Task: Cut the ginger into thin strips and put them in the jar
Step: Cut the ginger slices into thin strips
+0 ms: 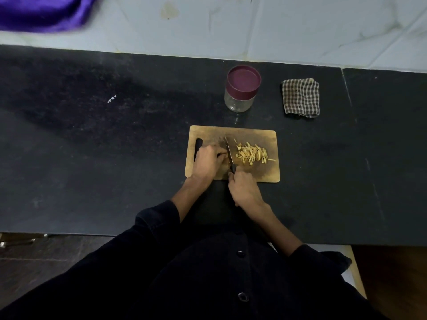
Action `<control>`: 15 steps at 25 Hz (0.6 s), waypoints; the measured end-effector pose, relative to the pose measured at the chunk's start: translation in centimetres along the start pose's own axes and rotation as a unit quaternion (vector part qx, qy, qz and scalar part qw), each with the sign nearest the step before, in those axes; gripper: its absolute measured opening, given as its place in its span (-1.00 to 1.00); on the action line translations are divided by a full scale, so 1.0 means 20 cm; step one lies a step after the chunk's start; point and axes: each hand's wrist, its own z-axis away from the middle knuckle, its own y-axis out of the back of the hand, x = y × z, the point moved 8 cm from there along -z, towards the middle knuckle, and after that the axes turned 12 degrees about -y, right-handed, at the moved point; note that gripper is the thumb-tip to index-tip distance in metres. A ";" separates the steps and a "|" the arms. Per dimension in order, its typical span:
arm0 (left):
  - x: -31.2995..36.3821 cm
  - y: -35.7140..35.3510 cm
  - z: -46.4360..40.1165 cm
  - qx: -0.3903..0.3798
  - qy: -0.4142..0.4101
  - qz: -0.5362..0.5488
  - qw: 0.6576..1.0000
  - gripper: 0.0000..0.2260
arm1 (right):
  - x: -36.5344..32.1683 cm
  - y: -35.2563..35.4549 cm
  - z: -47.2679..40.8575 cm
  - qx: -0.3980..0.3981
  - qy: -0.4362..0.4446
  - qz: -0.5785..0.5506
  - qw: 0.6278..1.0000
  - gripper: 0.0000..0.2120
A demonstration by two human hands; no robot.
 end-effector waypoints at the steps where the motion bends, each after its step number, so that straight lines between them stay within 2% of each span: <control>1: 0.00 0.00 0.00 0.003 -0.003 -0.004 1.000 -0.87 | 0.00 0.00 0.00 0.000 -0.001 0.004 1.000 -0.76; 7: 0.01 0.01 0.00 -0.003 -0.005 0.003 1.000 -0.86 | 0.13 -0.07 0.06 -0.022 -0.025 0.027 0.999 -0.75; 12: 0.01 0.02 0.01 0.000 0.005 0.026 1.000 -0.84 | 0.14 -0.02 0.06 0.000 -0.033 -0.048 0.998 -0.78; 15: -0.01 0.03 0.01 0.005 0.019 0.053 0.998 -0.79 | 0.14 0.01 0.06 -0.001 -0.033 -0.048 0.998 -0.77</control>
